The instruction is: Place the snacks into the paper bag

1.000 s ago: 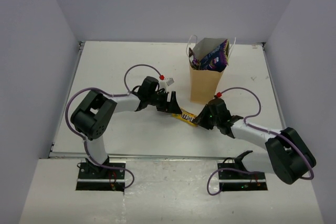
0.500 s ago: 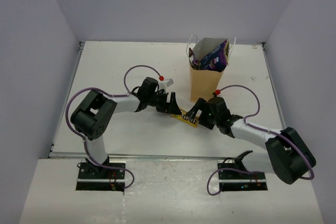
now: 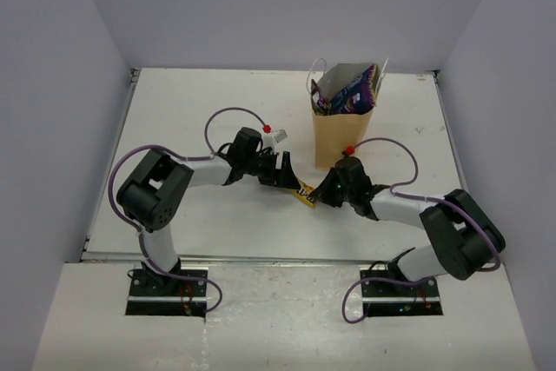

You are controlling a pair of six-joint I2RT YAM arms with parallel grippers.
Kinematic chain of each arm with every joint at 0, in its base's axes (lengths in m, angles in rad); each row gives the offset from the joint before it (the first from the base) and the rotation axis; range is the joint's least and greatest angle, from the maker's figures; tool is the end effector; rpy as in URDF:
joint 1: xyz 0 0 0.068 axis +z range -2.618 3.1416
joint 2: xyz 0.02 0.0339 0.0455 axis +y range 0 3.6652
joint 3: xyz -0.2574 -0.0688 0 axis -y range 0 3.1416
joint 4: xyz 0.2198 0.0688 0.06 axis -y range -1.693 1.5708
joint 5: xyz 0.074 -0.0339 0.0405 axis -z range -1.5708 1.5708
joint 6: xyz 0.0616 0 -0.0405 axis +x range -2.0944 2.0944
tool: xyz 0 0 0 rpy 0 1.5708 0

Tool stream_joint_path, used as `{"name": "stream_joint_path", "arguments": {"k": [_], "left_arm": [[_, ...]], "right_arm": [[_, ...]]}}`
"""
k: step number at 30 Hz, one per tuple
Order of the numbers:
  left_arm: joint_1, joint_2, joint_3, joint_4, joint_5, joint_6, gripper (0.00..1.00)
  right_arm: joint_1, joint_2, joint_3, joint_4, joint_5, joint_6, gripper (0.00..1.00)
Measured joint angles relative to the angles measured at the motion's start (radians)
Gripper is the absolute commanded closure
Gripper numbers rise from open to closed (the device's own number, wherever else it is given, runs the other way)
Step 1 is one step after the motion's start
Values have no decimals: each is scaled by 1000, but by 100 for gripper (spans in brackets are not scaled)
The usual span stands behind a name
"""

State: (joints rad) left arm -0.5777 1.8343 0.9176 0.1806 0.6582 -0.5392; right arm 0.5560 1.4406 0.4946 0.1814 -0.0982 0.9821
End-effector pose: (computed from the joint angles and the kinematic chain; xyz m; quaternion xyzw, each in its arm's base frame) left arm 0.2805 -0.2278 0.1417 0.1476 0.8624 -0.4538 0.1688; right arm 0.2189 0.1431 0.1319 0.1754 0.9020 0.3049 0.2501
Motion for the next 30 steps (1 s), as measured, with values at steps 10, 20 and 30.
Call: {"name": "stream_joint_path", "arguments": {"k": [10,20,30], "left_arm": [[-1,-4,0,-8,0,2,21],[0,-207,0,-153,-102,60,21],[-1,-792,-99,-117,-239,64,18]], "right_arm": [[18,-182,-31,-147,55,-11,100],[156,-643,47,-432,262,-107,100],[156,-703,332,-529,461,-285,100]]}}
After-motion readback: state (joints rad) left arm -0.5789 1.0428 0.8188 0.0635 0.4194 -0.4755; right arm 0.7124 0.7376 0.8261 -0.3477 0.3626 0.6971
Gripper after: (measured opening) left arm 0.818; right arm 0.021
